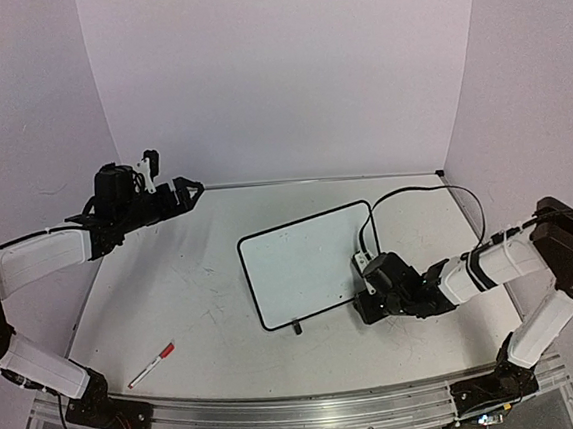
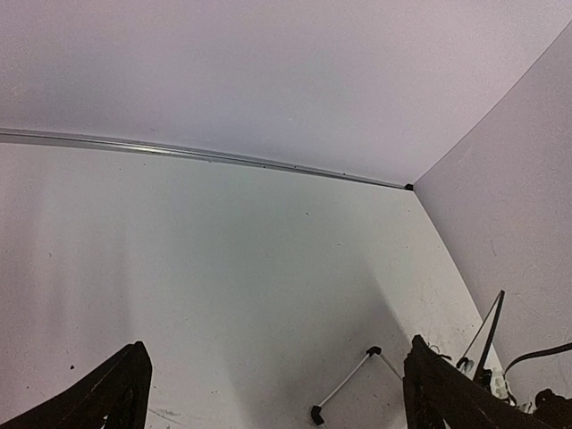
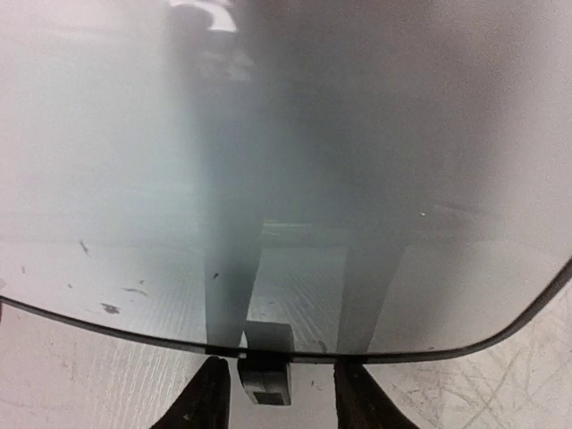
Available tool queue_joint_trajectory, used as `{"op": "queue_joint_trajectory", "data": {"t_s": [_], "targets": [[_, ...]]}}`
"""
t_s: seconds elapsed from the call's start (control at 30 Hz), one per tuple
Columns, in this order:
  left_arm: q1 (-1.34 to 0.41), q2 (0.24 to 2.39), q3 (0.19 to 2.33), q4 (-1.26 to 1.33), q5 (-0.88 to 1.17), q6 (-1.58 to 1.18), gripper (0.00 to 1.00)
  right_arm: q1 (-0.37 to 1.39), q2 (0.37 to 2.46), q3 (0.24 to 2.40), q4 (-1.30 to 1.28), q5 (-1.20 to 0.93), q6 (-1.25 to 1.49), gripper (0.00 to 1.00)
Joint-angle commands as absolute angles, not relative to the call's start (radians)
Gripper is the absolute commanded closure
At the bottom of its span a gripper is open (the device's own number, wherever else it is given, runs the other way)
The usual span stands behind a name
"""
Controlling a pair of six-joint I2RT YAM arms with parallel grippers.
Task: Write a sentence on the whiteboard
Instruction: Put down the whiteboard stand at the center of the board.
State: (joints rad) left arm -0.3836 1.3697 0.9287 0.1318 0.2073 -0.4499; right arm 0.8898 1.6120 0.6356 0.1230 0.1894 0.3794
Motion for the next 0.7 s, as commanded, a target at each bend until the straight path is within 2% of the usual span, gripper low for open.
{"op": "queue_joint_trajectory", "data": {"t_s": [0.0,0.23,0.4,0.6,0.67], "targets": [[-0.39,1.368,0.958,0.161,0.222,-0.442,0.01,0.912,1.493,0.601,0.175,0.23,0.381,0.51],[-0.392,1.321,0.917,0.096,0.232,-0.439,0.01,0.925,1.228,0.504,0.219,0.223,0.361,0.4],[-0.399,1.276,0.863,-0.076,0.239,-0.455,0.01,0.925,1.015,0.483,0.203,0.25,0.29,0.35],[-0.495,1.248,0.853,-0.418,0.096,-0.524,0.03,0.925,0.981,0.562,0.205,0.307,0.165,0.29],[-0.557,1.27,0.888,-0.575,-0.032,-0.562,0.03,0.924,1.007,0.582,0.234,0.303,0.144,0.28]]}}
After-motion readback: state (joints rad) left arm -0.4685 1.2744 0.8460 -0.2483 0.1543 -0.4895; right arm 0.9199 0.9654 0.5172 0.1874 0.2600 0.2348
